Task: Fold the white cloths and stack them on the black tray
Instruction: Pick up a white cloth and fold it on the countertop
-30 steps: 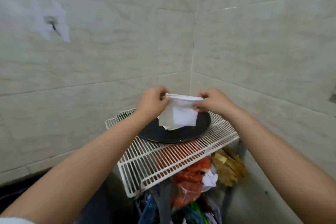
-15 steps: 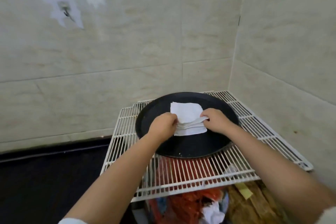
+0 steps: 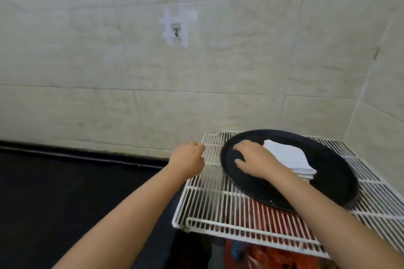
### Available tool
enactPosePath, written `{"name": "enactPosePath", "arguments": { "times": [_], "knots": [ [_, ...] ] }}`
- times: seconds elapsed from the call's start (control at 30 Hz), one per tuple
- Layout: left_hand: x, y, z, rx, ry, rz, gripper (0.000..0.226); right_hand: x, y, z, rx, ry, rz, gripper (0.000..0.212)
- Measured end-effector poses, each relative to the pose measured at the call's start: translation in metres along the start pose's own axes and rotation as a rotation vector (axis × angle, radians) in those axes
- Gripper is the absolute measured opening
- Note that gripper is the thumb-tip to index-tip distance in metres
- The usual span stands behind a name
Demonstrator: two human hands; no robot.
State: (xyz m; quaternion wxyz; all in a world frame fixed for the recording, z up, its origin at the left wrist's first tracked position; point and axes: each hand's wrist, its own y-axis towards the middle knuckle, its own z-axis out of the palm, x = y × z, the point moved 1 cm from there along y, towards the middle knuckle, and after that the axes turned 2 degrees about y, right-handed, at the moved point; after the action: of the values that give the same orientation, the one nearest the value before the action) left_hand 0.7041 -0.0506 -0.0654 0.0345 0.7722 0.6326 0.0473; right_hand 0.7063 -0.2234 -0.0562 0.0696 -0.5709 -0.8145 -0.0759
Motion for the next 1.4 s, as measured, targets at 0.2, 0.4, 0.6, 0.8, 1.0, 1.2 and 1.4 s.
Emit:
{"name": "enactPosePath", "arguments": {
  "times": [0.2, 0.4, 0.6, 0.8, 1.0, 1.2, 1.4],
  "knots": [
    [0.179, -0.122, -0.020, -0.043, 0.120, -0.353, 0.032, 0.204, 0.044, 0.036, 0.007, -0.013, -0.269, 0.042],
    [0.349, -0.290, -0.036, -0.099, 0.204, -0.701, 0.041, 0.446, 0.050, 0.076, -0.014, 0.015, -0.598, 0.046],
    [0.481, -0.451, -0.029, -0.019, 0.209, -1.076, 0.046, 0.647, 0.028, 0.120, -0.050, 0.083, -0.788, 0.054],
    [0.598, -0.544, -0.016, 0.058, 0.175, -1.330, 0.042, 0.810, 0.040, 0.179, 0.069, 0.133, -0.984, 0.050],
    [0.741, -0.567, -0.009, 0.112, 0.158, -1.446, 0.041, 0.948, 0.107, 0.225, 0.146, 0.146, -1.066, 0.049],
    [0.876, -0.586, -0.005, 0.170, 0.125, -1.485, 0.041, 1.078, 0.181, 0.257, 0.203, 0.133, -1.100, 0.048],
    [1.016, -0.624, 0.030, 0.212, 0.081, -1.492, 0.042, 1.213, 0.227, 0.328, 0.286, 0.122, -1.104, 0.043]
  ]
}}
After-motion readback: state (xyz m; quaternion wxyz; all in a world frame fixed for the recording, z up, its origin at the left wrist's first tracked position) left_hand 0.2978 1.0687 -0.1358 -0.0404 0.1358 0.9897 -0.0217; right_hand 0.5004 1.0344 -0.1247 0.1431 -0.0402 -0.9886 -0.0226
